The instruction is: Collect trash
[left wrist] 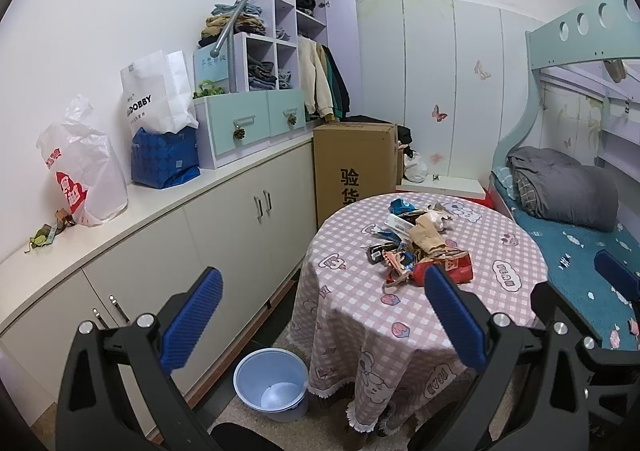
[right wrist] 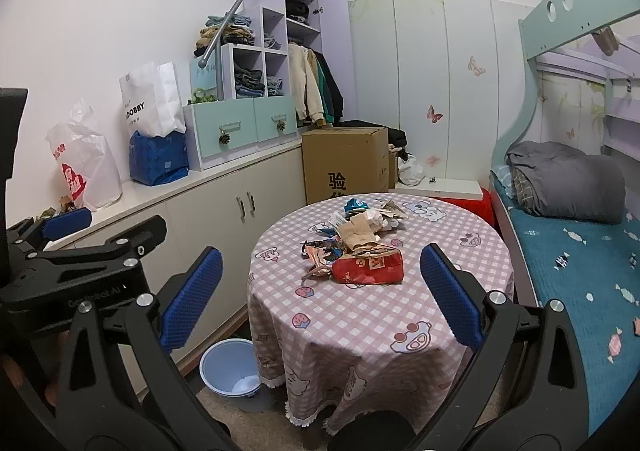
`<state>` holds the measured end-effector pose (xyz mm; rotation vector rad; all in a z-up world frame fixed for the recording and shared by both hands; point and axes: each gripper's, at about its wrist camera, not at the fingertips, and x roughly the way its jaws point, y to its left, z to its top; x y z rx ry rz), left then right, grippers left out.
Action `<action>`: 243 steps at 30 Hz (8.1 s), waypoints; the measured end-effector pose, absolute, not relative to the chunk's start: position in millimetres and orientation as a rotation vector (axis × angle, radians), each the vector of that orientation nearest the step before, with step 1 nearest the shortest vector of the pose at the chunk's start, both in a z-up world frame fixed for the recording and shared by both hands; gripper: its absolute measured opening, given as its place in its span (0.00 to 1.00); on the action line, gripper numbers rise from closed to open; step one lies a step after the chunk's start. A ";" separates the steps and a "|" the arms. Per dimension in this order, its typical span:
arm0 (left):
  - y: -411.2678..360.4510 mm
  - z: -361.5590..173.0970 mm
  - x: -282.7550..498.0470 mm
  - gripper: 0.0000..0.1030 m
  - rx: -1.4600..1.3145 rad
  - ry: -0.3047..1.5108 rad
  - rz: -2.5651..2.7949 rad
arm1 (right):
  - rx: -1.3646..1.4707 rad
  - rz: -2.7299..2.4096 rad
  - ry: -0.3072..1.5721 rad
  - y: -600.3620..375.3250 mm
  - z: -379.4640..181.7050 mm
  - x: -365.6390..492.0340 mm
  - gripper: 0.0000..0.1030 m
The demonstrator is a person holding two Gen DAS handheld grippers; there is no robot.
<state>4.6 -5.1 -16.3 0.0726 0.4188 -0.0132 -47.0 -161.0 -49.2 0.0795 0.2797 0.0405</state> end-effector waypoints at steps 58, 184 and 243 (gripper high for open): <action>-62.4 -37.0 34.8 0.96 0.096 0.413 -0.056 | 0.208 0.049 0.252 -223.0 -77.5 -33.7 0.94; -68.1 -111.7 175.9 0.03 0.016 0.670 -0.190 | 0.270 0.117 0.648 -293.2 -168.5 134.1 0.49; 278.0 -380.2 266.5 0.03 -0.231 1.164 0.257 | -0.006 0.489 1.094 112.0 -404.4 299.7 0.73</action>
